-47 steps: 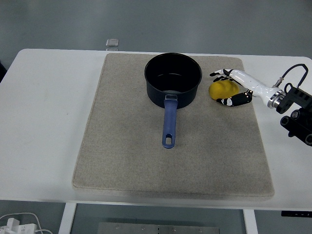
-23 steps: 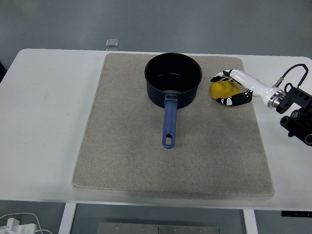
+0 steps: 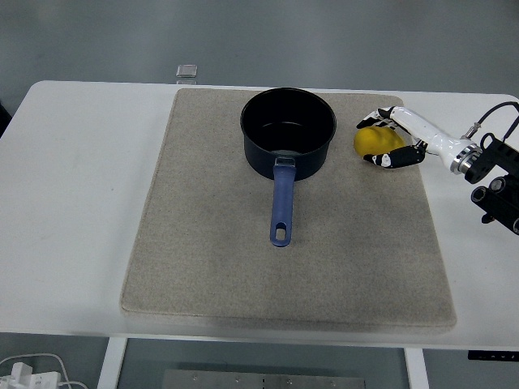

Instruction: Put the potato in the blue pot

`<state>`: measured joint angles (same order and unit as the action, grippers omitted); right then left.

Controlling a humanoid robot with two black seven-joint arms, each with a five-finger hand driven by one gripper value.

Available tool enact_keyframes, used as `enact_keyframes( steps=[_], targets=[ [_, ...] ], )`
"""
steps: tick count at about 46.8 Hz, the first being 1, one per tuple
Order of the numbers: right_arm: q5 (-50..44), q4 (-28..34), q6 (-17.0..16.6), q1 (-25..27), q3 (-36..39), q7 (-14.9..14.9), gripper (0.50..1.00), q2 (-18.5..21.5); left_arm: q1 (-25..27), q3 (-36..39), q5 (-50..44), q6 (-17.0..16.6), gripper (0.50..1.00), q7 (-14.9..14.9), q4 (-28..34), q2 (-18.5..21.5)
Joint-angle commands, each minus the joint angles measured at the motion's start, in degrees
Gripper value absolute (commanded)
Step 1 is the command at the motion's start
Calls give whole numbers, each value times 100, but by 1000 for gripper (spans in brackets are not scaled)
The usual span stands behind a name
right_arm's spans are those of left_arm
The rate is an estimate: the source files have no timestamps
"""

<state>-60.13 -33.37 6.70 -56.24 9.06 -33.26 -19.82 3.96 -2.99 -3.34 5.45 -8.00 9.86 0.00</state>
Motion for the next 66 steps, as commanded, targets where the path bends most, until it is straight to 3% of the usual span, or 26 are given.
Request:
enact_keyframes(
  steps=[1, 11, 18, 22, 31, 46, 53, 66],
  targets=[
    [62, -20, -46, -184, 17, 4, 500, 31, 0, 0, 0, 0, 999, 0, -2, 0],
    [915, -38, -512, -896, -62, 65, 500, 66, 0, 0, 0, 0, 999, 0, 7, 0],
    [994, -55, -618, -1248, -80, 215, 500, 110, 0, 0, 0, 0, 999, 0, 7, 0],
    [1003, -64, -662, -1380, -89, 302, 500, 338, 0, 0, 0, 0, 999, 0, -2, 0],
    [994, -47, -653, -1530, -97, 355, 500, 1032, 0, -9, 0, 0, 999, 0, -2, 0],
    [986, 401, -662, -1653, -97, 355, 500, 1771, -9, -9, 0, 0, 999, 0, 7, 0],
    [977, 533, -662, -1618, -106, 355, 500, 1973, -9, -9, -9, 0, 999, 0, -28, 0],
    [977, 858, -583, -1477, -379, 294, 500, 1982, -9, -9, 0, 9, 999, 0, -20, 0]
  ],
)
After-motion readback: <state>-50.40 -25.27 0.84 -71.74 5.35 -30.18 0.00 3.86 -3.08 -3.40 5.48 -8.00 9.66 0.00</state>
